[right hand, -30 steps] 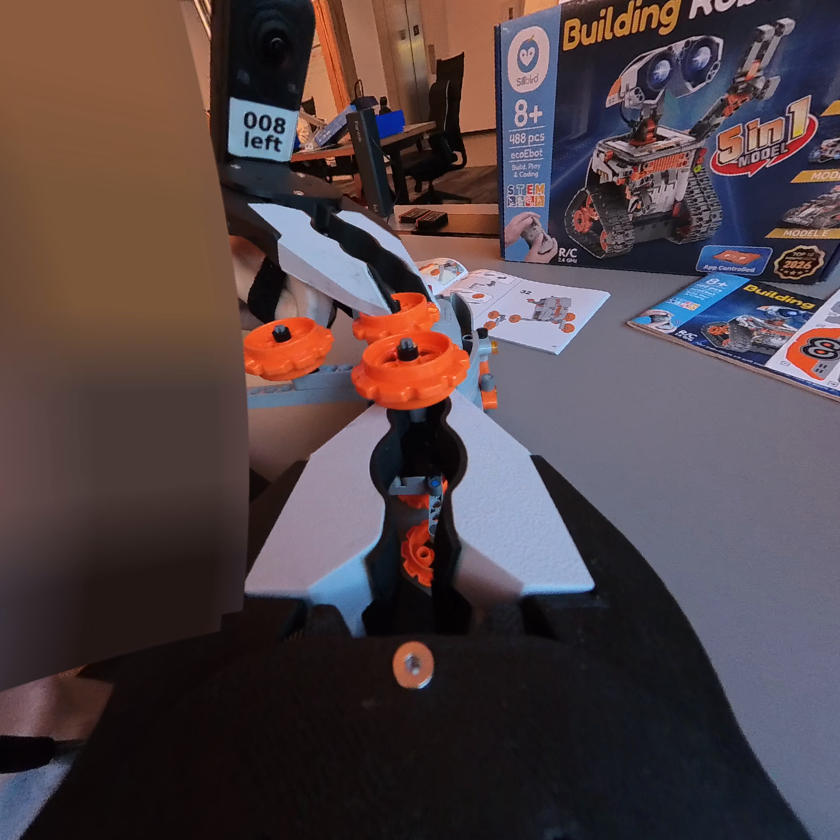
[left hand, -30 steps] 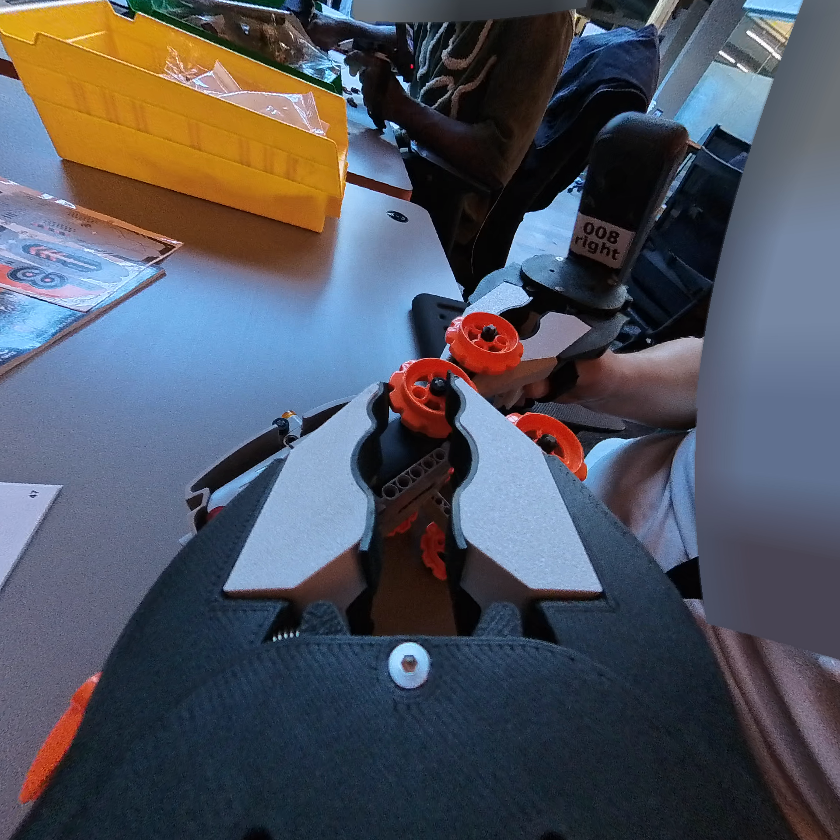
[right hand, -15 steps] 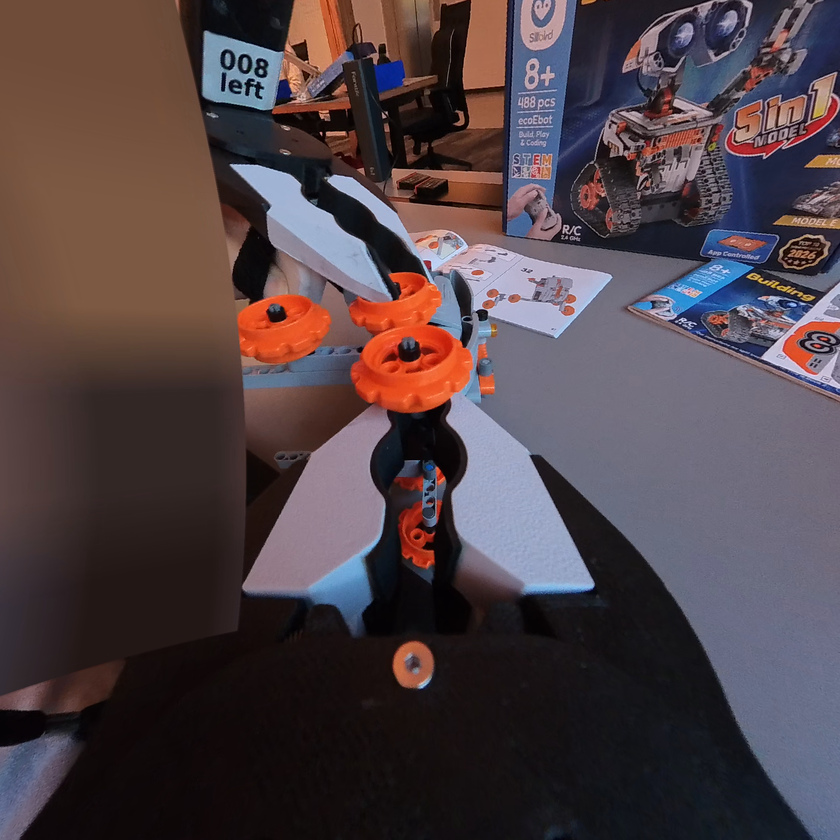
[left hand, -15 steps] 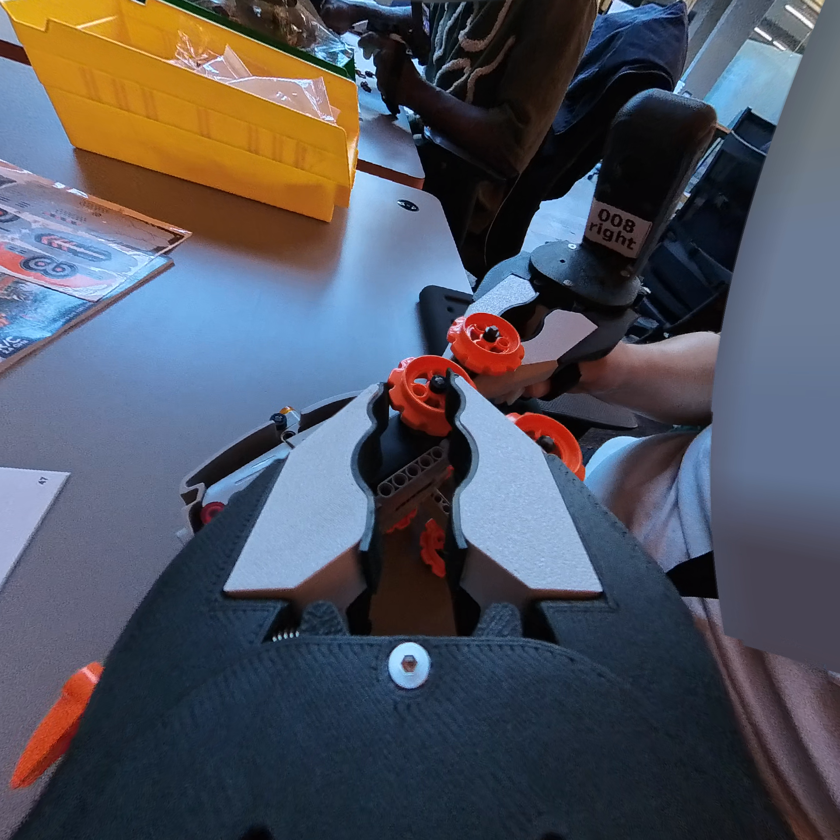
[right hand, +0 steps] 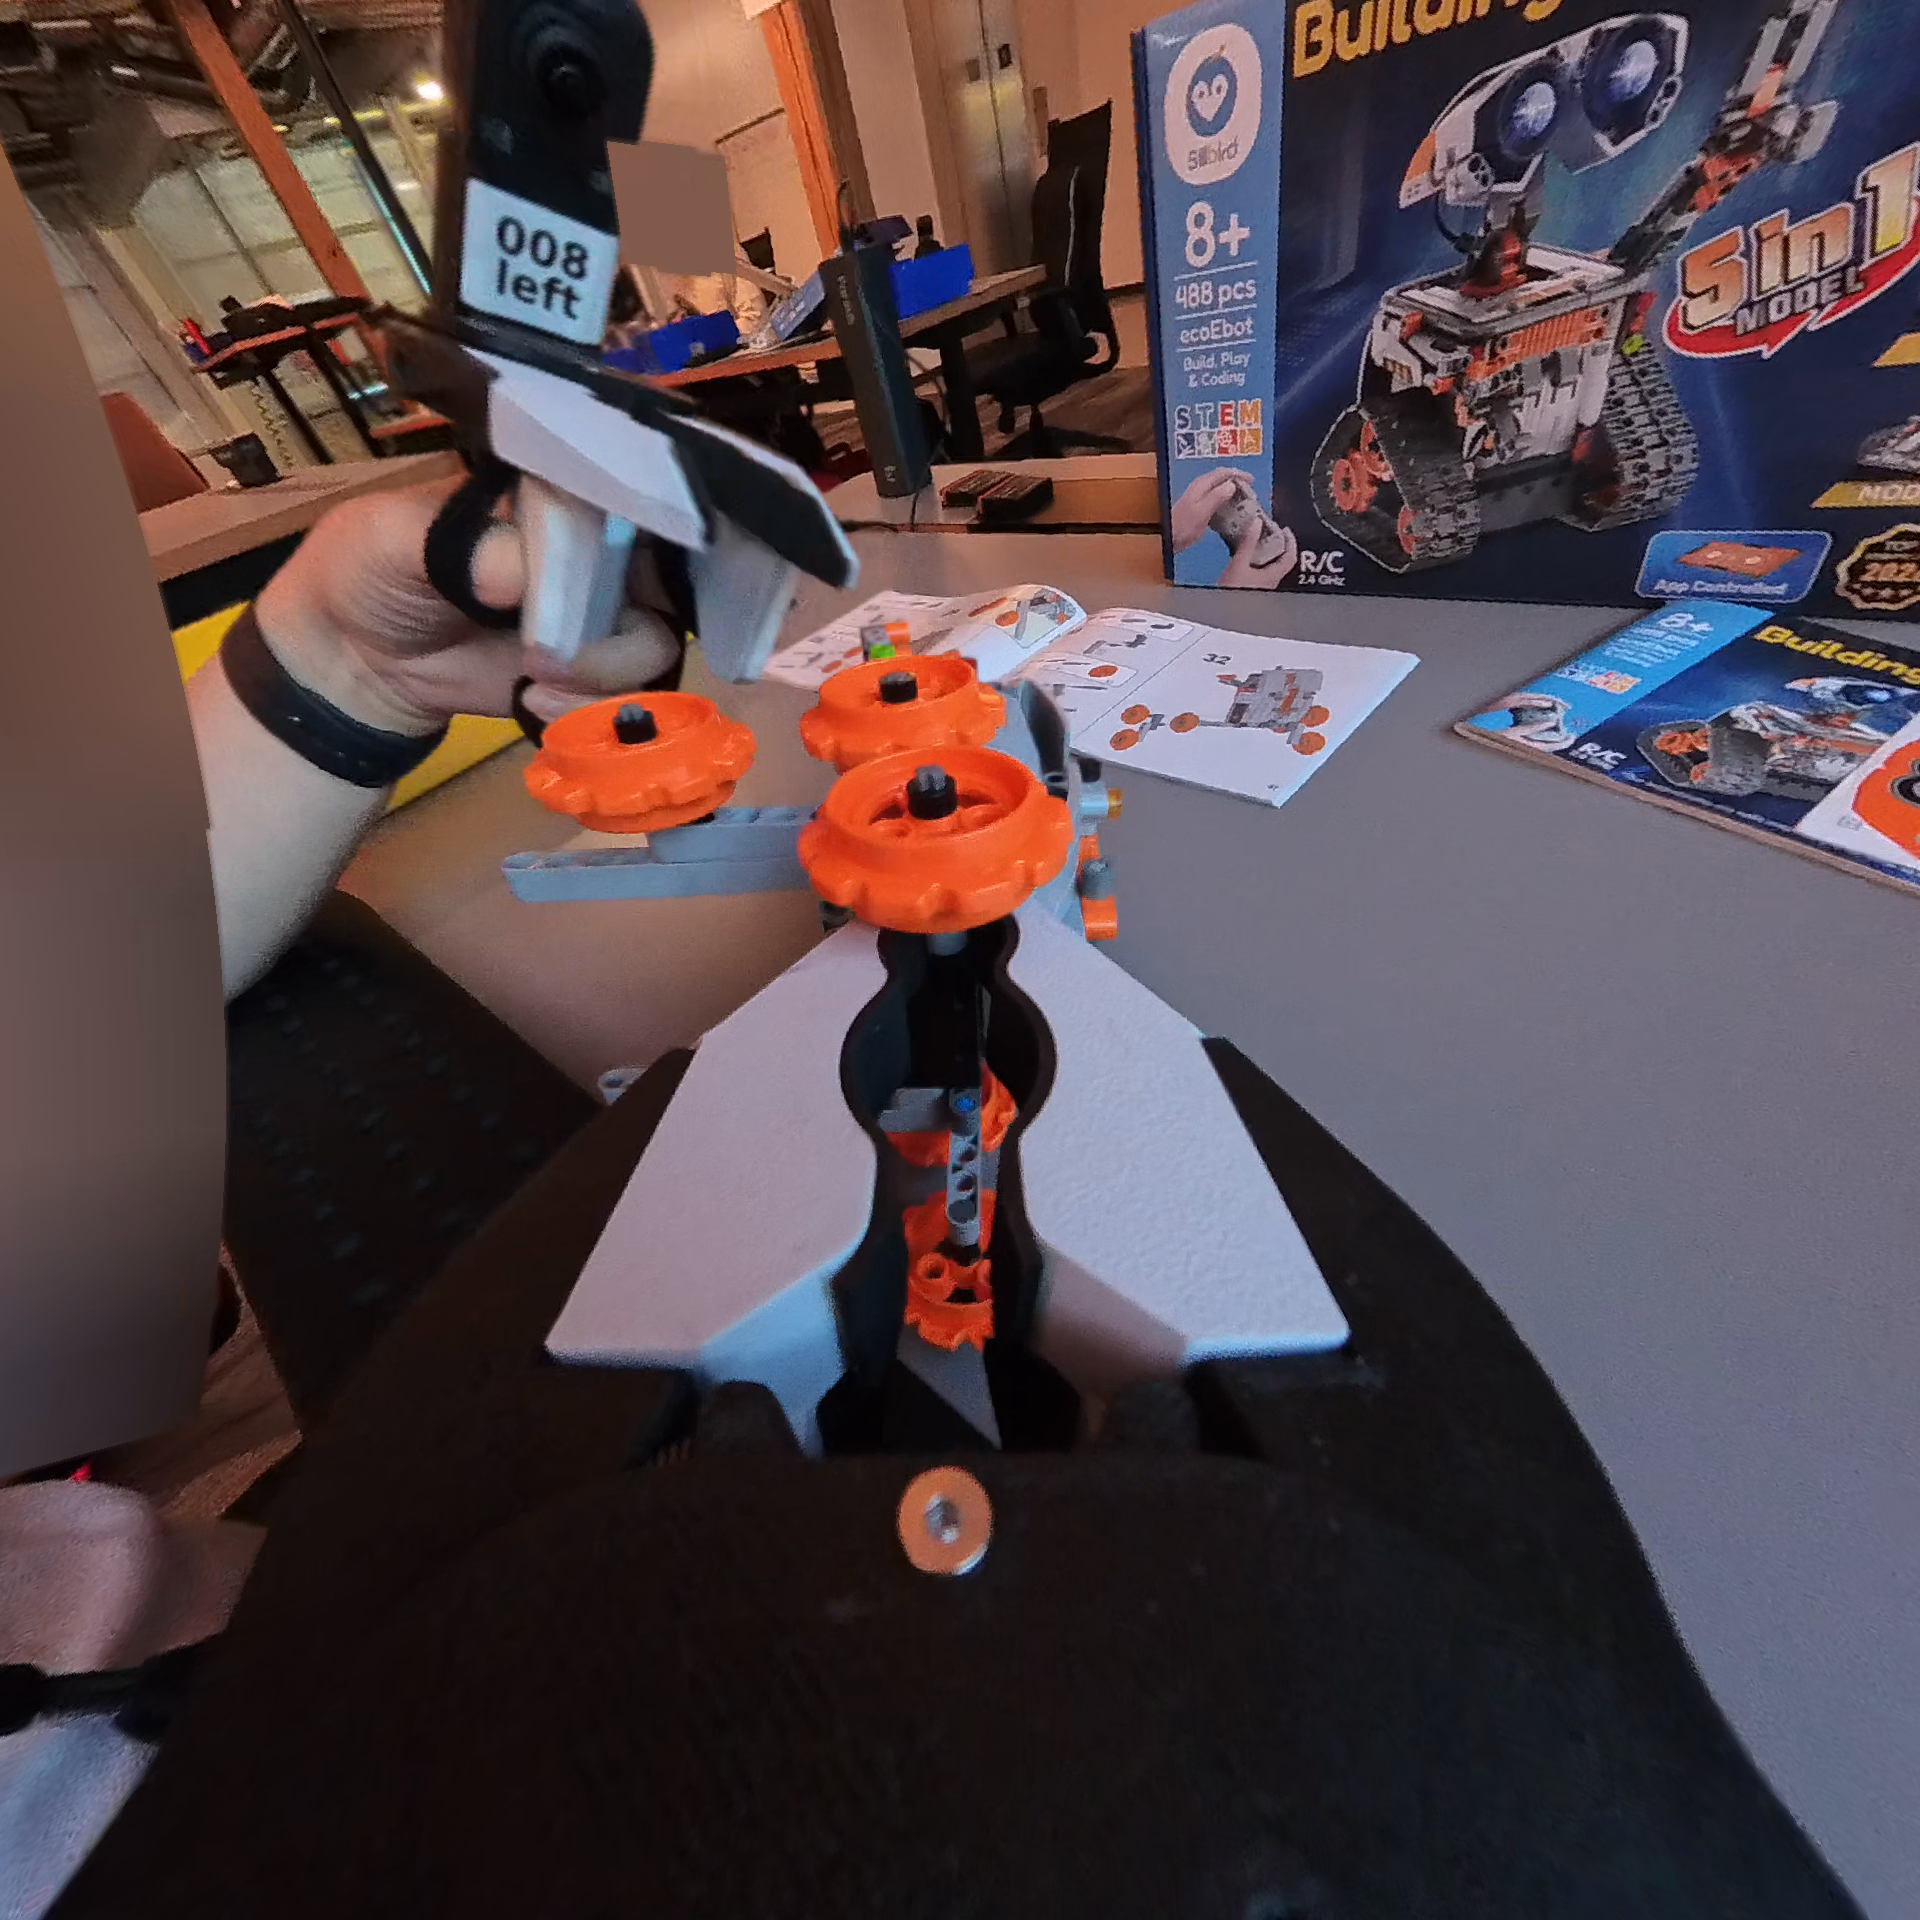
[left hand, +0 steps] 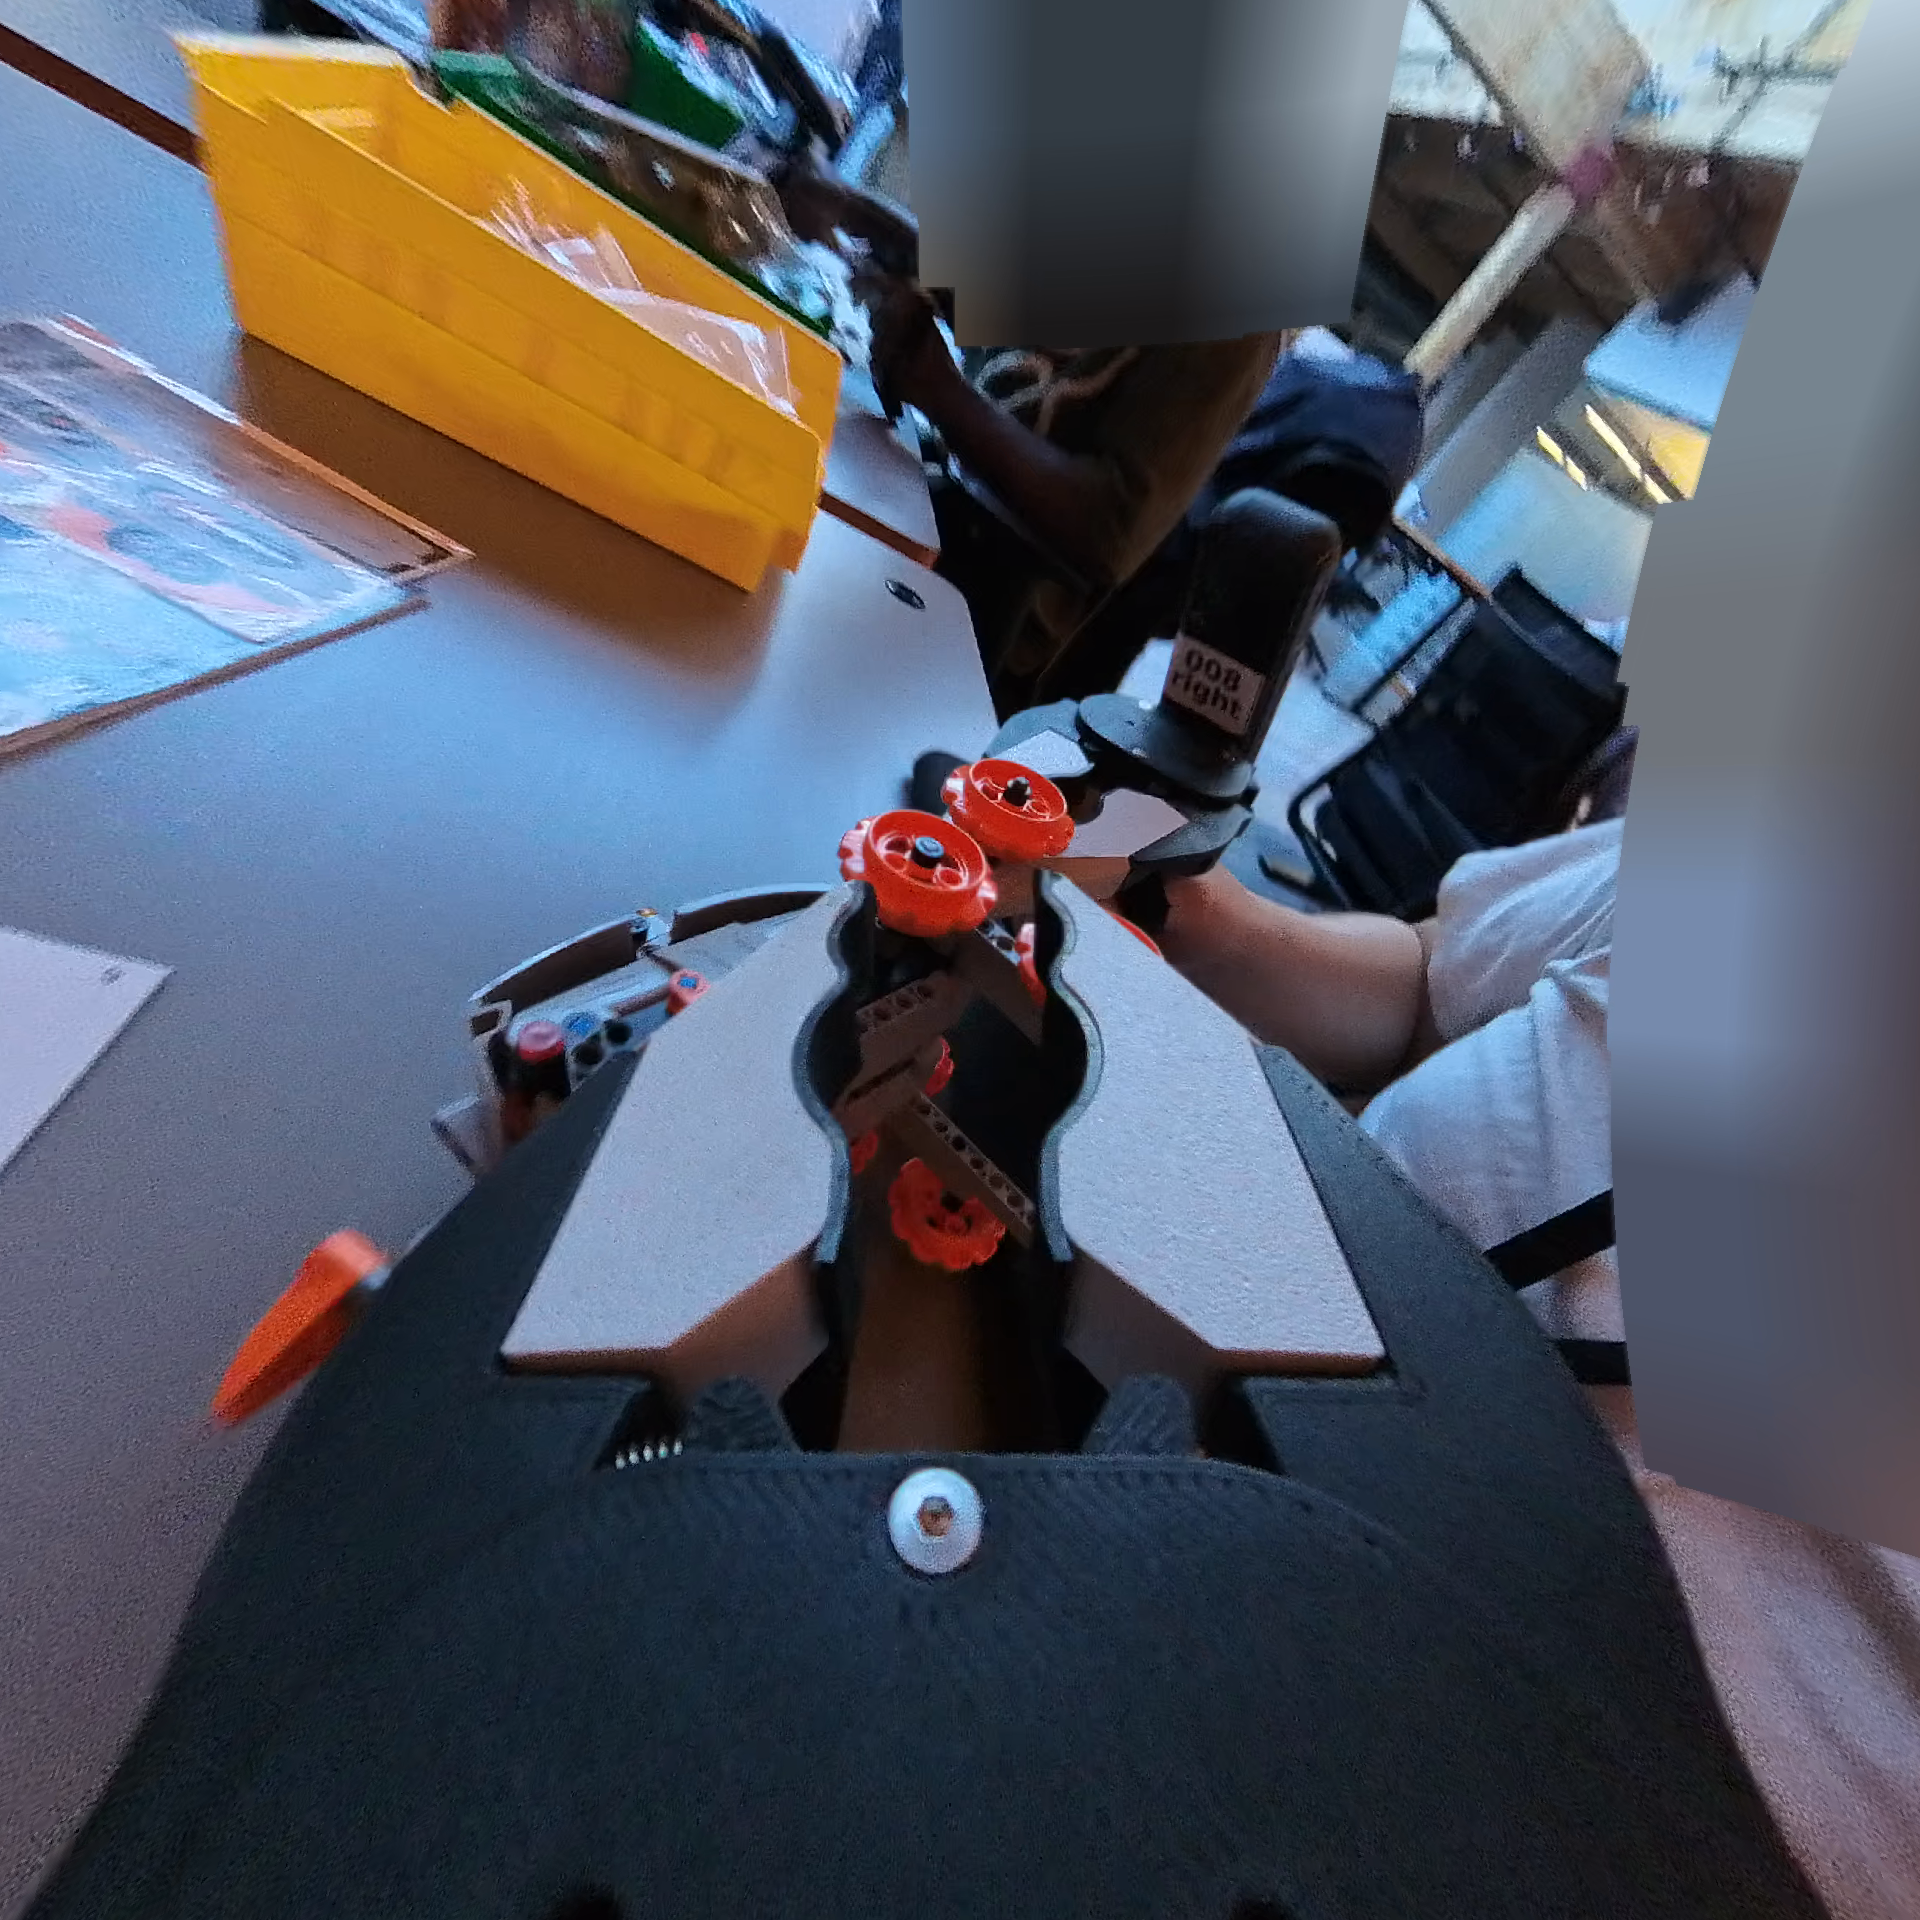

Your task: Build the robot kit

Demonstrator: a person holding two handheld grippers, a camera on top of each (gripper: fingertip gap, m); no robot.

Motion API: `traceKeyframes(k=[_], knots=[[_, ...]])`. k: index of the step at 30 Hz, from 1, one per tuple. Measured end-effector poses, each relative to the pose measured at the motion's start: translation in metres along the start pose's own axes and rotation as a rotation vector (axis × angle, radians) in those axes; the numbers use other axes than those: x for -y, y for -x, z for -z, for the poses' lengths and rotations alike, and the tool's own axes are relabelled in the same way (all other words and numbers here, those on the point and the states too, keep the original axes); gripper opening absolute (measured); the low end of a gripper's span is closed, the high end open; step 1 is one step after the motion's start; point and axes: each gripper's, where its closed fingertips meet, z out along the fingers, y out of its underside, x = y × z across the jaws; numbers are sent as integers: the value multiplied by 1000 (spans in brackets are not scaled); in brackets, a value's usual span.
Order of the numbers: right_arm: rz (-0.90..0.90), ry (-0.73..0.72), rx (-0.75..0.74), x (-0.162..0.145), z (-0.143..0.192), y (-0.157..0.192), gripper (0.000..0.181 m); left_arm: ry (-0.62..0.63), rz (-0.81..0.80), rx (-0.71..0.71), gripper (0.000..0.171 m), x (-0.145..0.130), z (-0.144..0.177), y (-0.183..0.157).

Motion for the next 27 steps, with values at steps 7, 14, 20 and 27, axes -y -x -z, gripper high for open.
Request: traceKeyframes(k=[7,14,20,27], knots=[[42,186,214,-17,-16,0,50,-153,189,225,34,-47,51,32],[-60,215,12,-20,-28,-26,50,-156,271,302,31,-76,44,48],[-376,323,173,-35,-46,-11,49,-142,280,296,27,-77,14,55],[-338,248,106,-27,-72,-15,47,-8,285,374,38,-98,-6,68]])
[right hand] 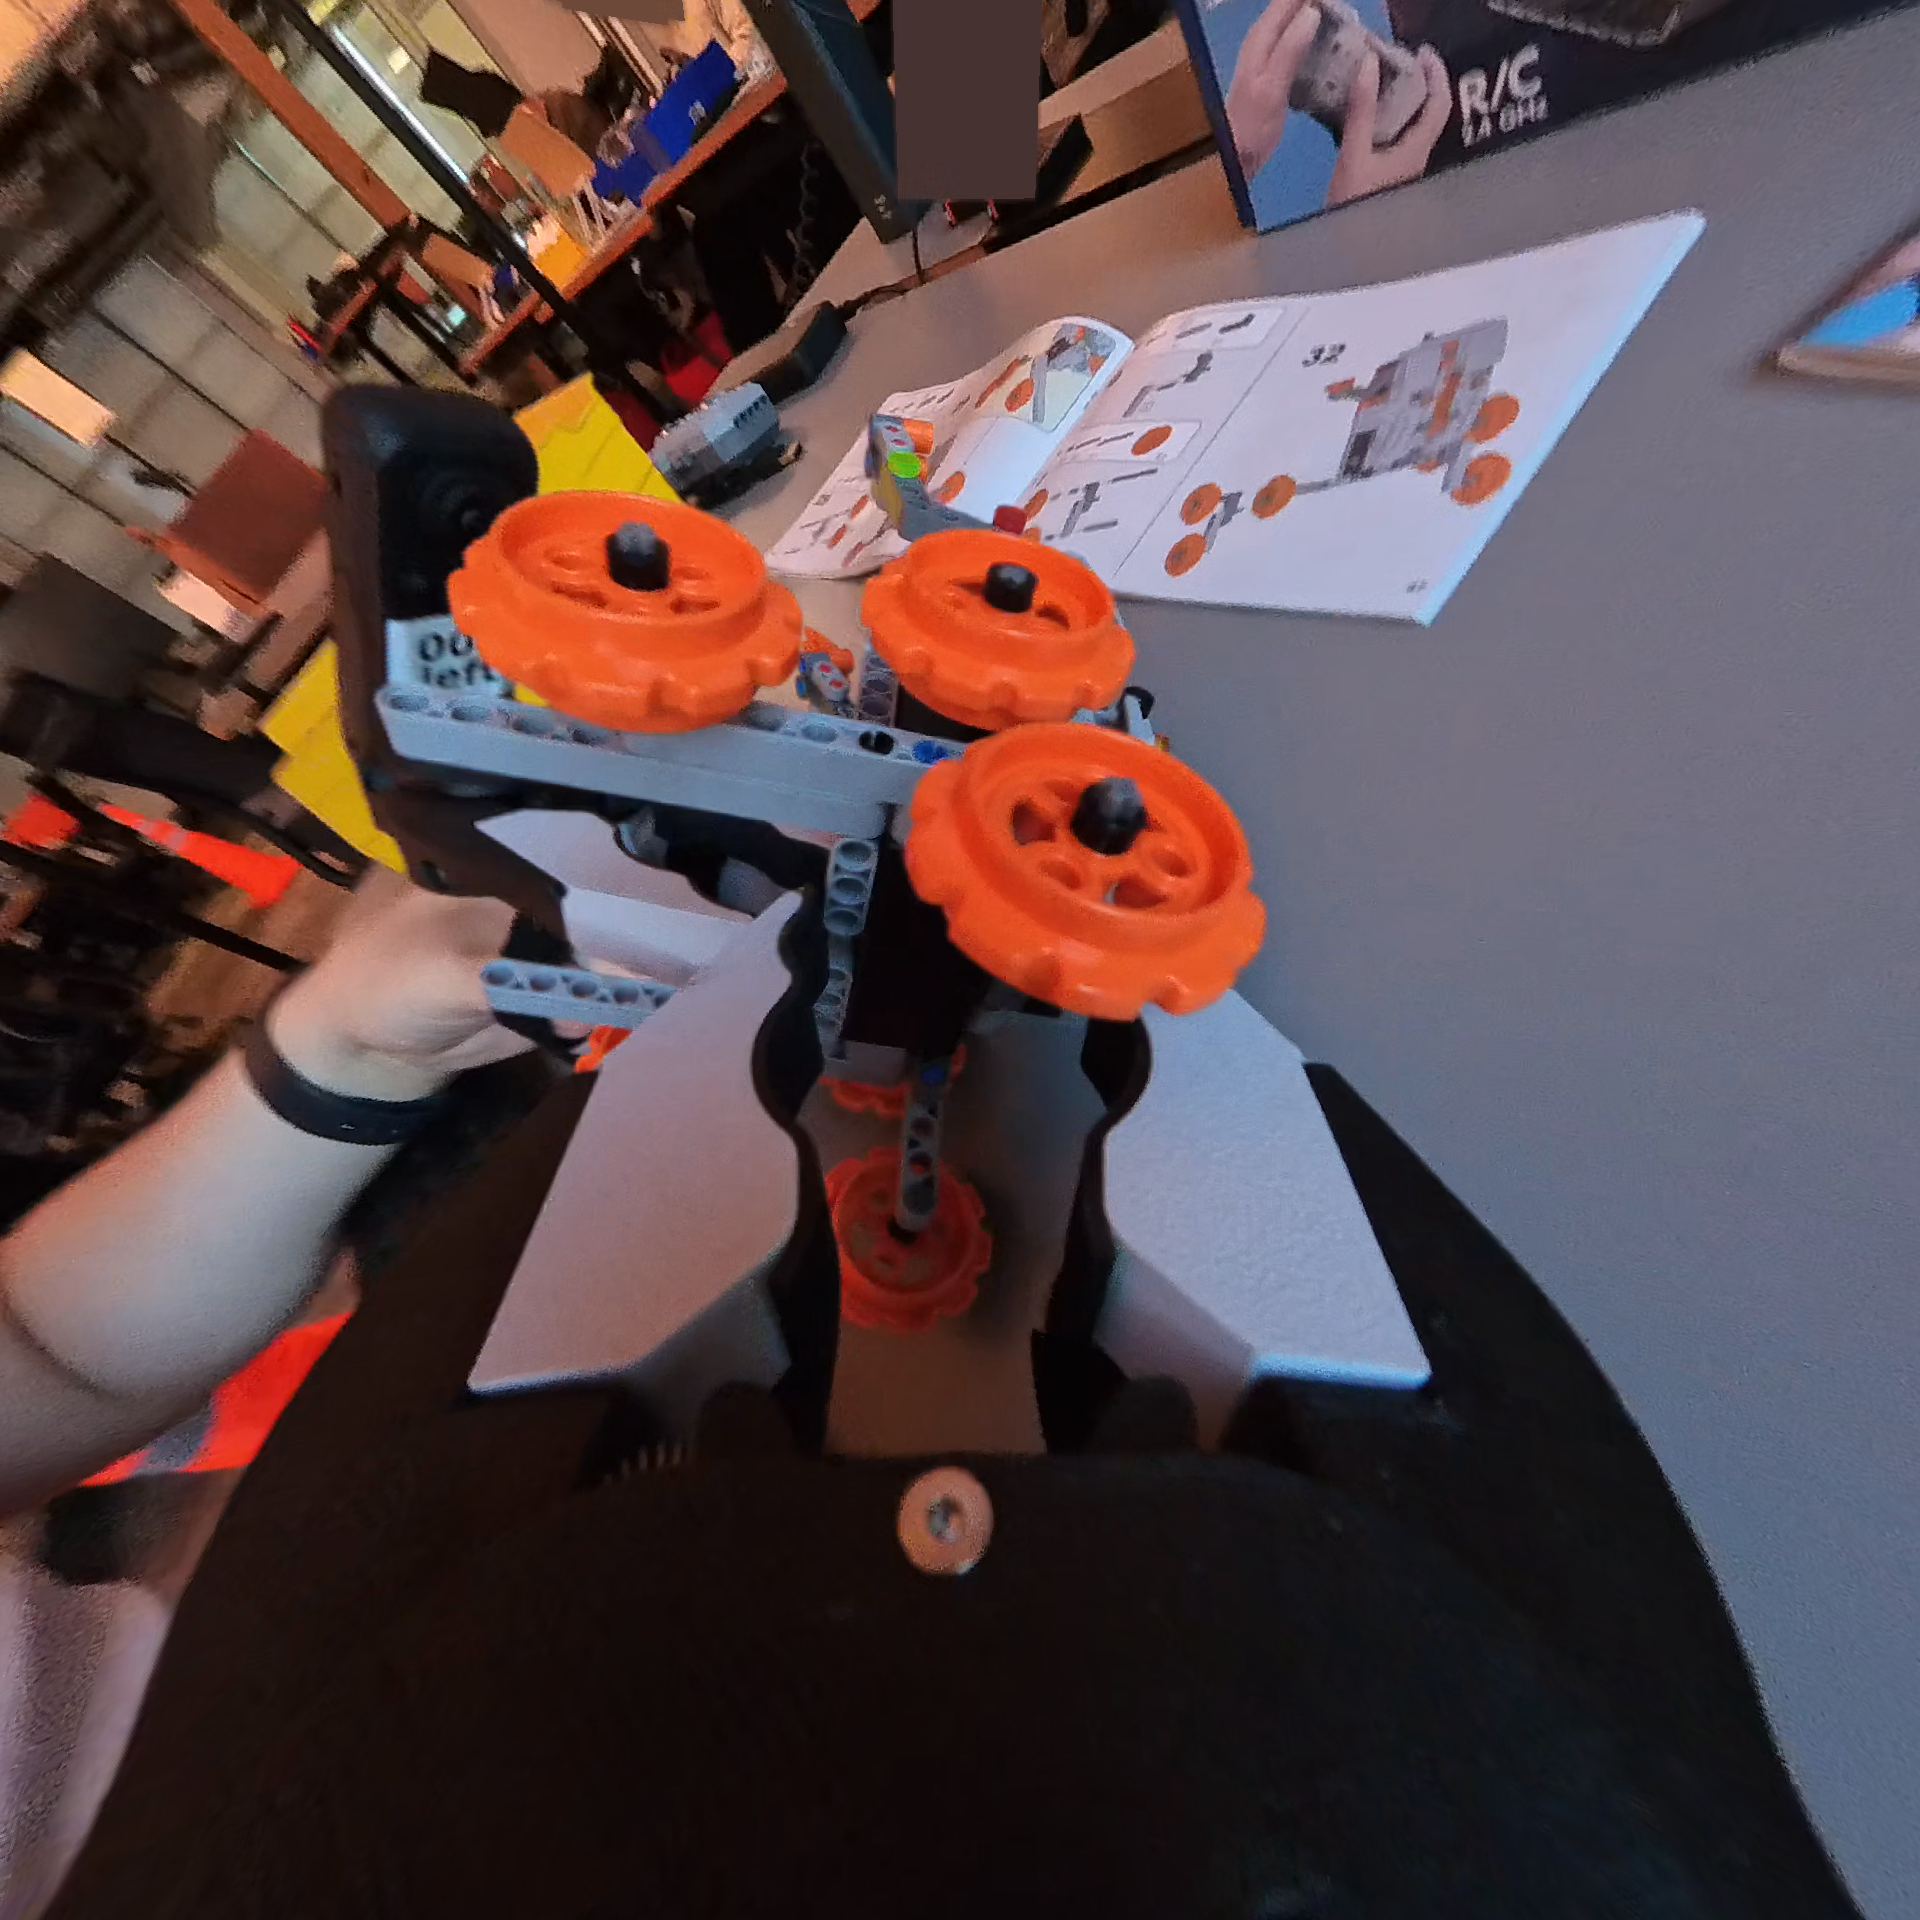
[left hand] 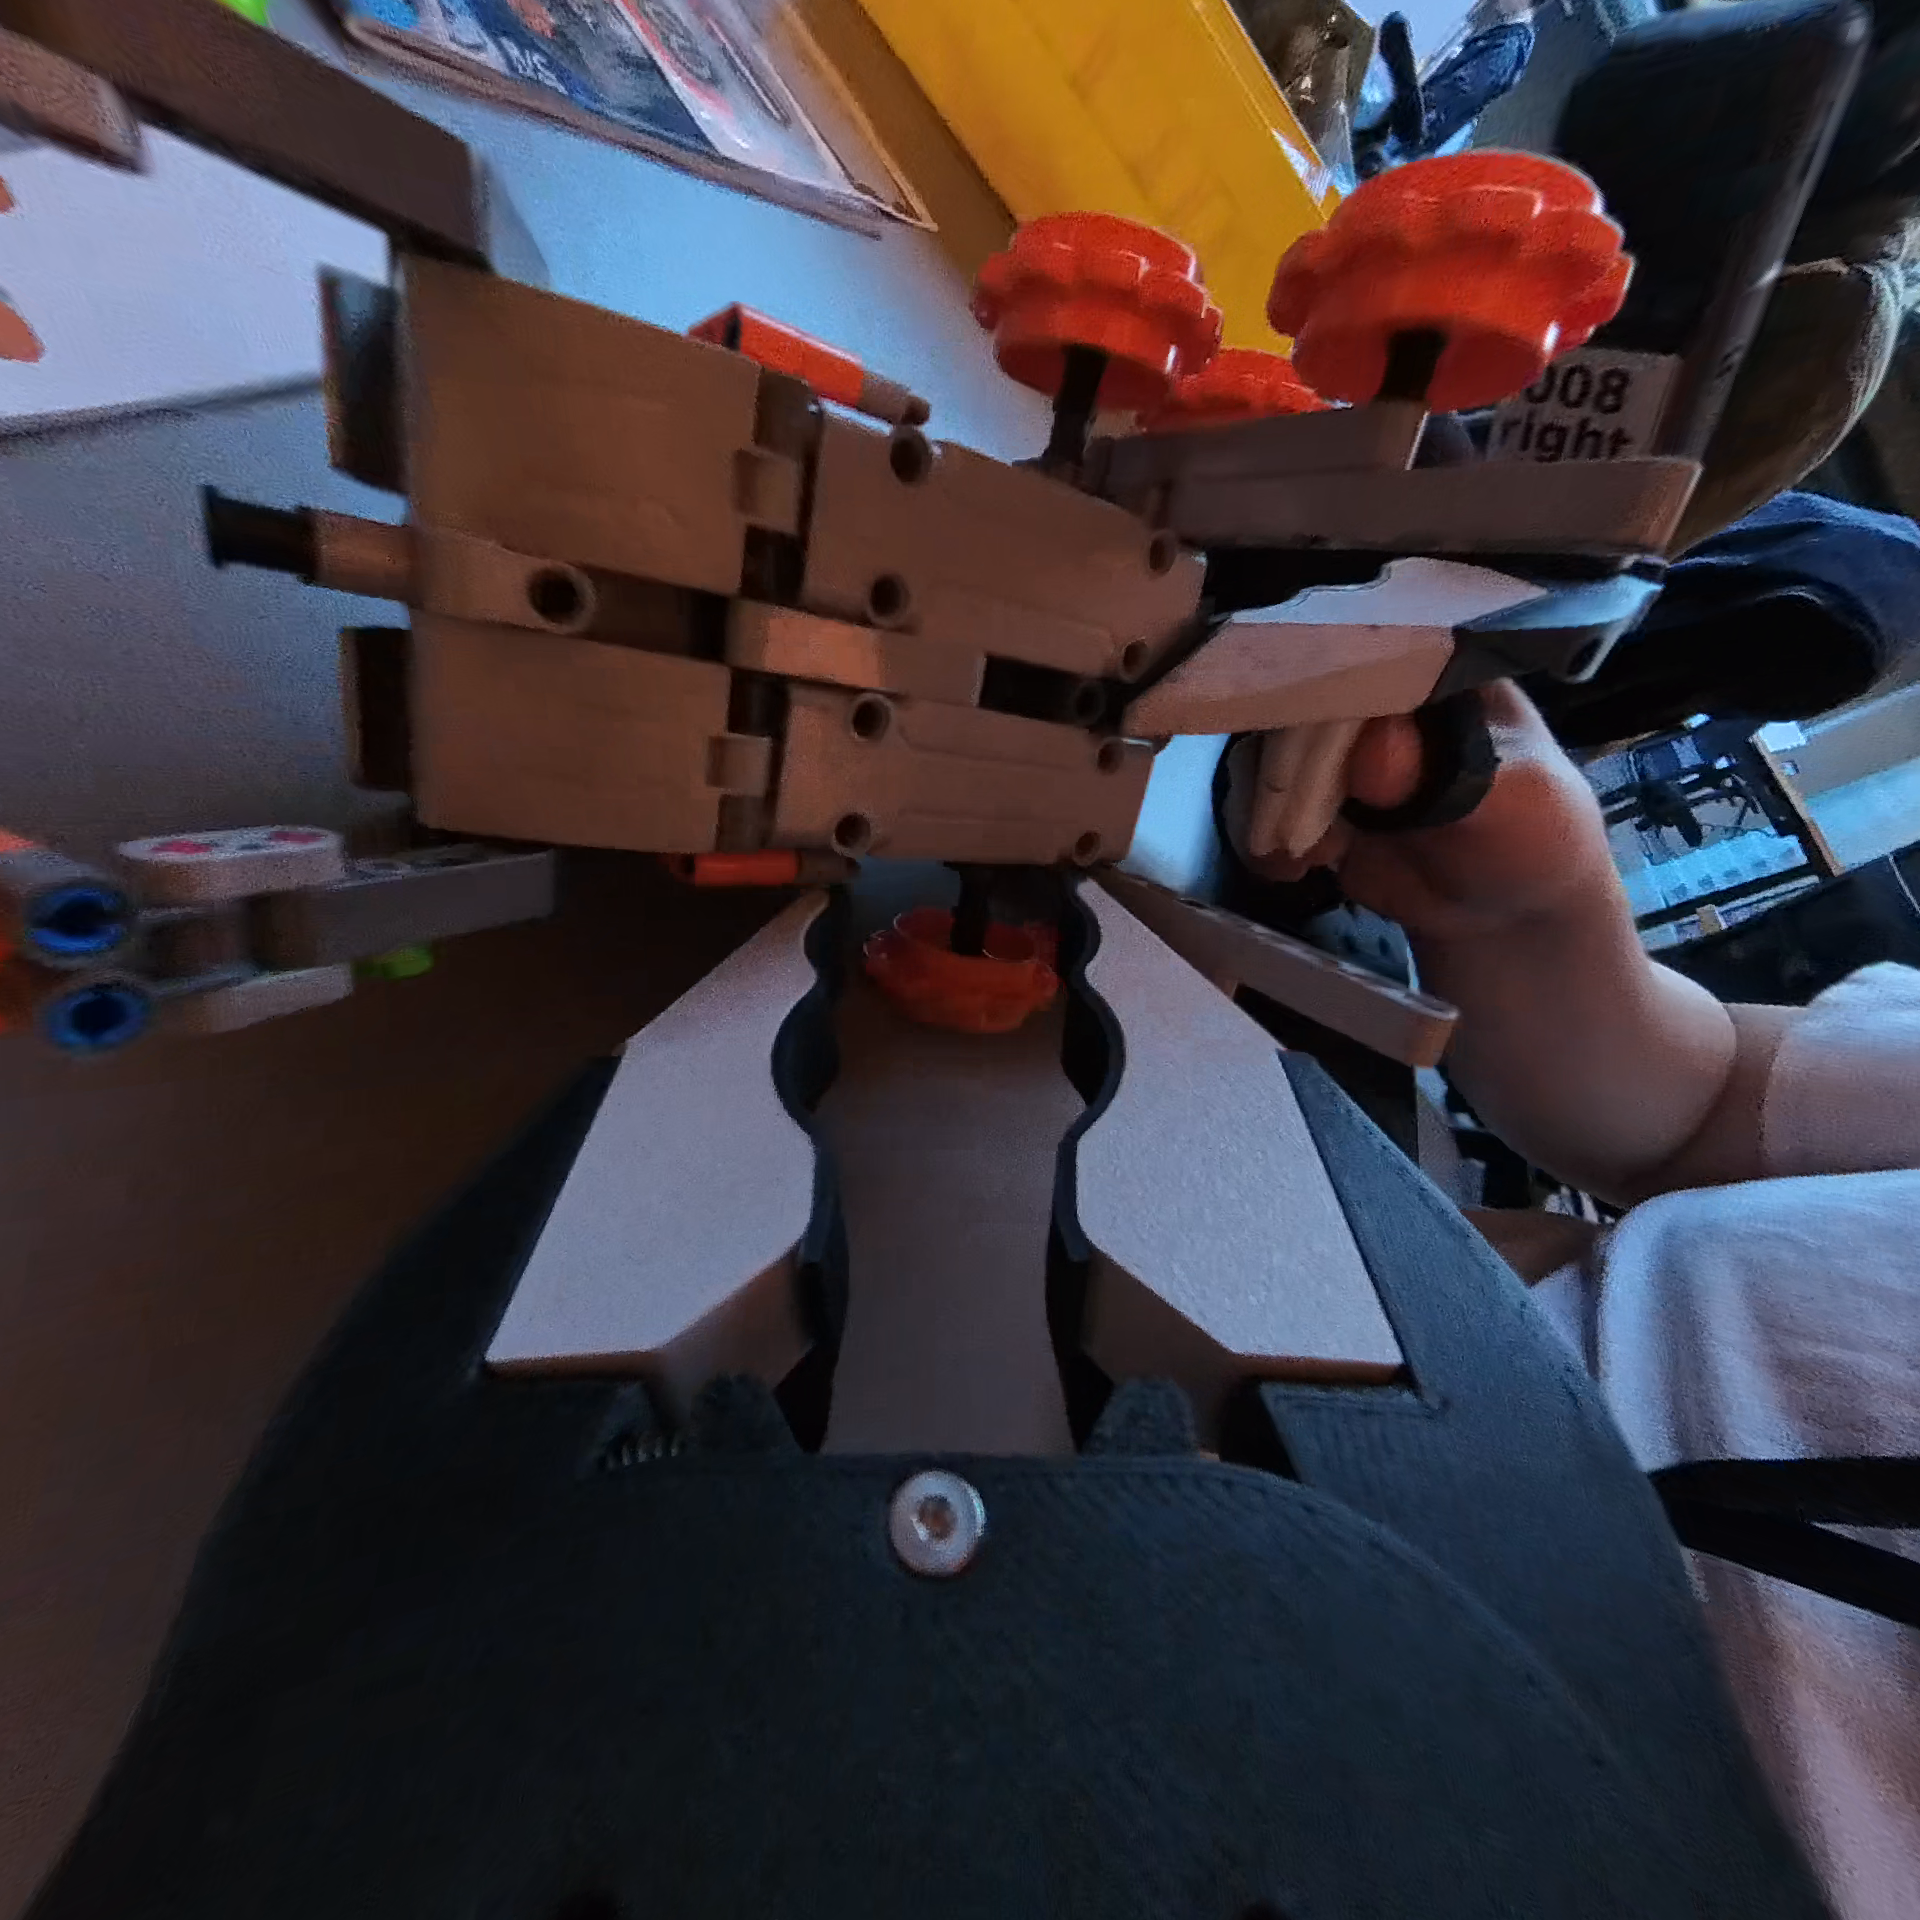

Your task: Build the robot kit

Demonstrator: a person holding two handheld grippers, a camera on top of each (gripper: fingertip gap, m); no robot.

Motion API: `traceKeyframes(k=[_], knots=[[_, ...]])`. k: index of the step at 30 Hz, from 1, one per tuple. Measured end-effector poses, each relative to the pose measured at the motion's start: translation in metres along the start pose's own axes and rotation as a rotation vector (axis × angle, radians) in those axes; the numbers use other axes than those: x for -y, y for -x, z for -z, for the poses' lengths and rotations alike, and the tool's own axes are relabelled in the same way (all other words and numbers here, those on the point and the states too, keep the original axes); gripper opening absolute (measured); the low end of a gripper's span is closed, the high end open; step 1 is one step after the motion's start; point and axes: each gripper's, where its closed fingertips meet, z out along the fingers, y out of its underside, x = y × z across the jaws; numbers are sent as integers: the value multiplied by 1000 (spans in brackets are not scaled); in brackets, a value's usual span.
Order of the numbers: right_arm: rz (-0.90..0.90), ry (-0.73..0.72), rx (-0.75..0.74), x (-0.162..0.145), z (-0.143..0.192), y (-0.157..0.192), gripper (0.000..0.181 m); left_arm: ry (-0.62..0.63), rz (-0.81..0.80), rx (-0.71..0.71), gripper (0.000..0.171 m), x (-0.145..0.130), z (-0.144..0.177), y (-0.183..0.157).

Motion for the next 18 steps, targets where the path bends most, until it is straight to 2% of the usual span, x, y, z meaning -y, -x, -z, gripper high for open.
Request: traceKeyframes(k=[2,4,7,11,14,18], knots=[[121,18,-24,3,-3,2,46,-34,9,-28,30,4,6,-4],[255,25,-38,7,-4,6,45,-66,34,-40,31,6,18,-5],[558,57,-35,12,-4,14,45,-103,91,-140,30,2,47,-17],[1060,111,-100,17,-4,14,42,-331,119,-177,30,25,103,-11],[1283,92,-60,22,-3,22,42,-449,59,-138,36,43,132,-2],[1699,-5,-50,24,-2,36,42,-436,-109,-45,48,58,147,1]])
